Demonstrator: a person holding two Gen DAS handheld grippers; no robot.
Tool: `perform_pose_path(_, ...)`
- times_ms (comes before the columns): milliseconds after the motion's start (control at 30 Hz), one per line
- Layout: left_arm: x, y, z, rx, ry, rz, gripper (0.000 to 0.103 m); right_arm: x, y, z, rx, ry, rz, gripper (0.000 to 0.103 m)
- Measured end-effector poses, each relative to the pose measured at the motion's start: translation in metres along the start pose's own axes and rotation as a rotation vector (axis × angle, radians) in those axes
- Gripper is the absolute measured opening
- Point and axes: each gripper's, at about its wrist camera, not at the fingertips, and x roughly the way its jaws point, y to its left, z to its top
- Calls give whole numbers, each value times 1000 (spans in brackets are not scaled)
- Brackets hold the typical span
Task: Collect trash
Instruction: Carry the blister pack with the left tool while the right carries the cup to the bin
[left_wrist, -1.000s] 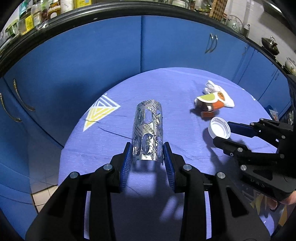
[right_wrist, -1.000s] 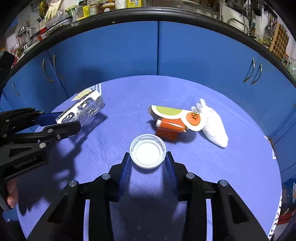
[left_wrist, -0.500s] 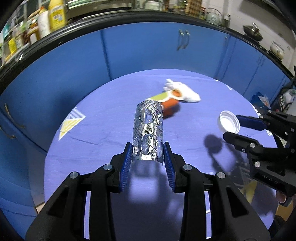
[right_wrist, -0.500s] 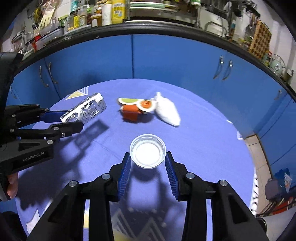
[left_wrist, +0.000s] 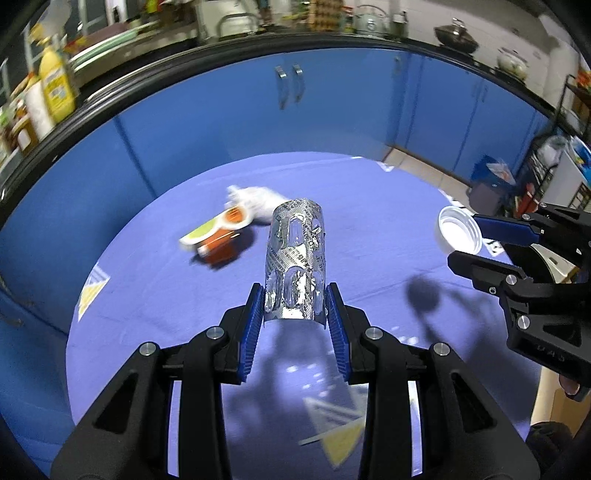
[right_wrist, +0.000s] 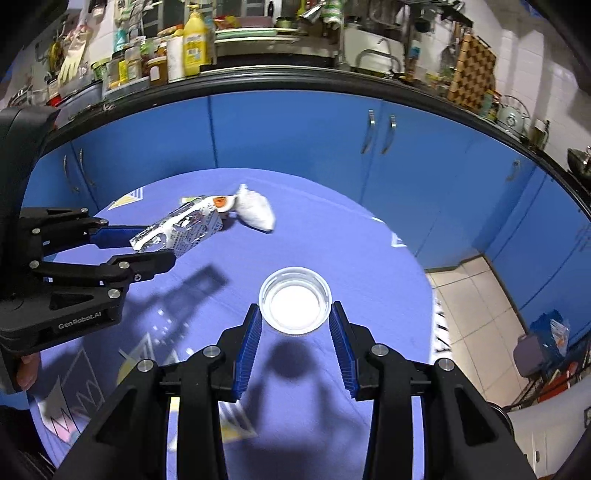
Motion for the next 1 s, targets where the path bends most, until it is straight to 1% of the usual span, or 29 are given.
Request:
perform_pose_path(200, 1, -44, 15, 74, -15, -13, 35, -17, -25, -15, 30, -19, -35, 37)
perform_pose_path(433, 4, -87, 26, 145, -22, -29, 35, -34, -58, -34, 78, -36, -69, 37)
perform_pose_path(1000, 10, -177, 41, 294, -23, -69, 35, -67, -130, -79, 193, -40, -170, 37)
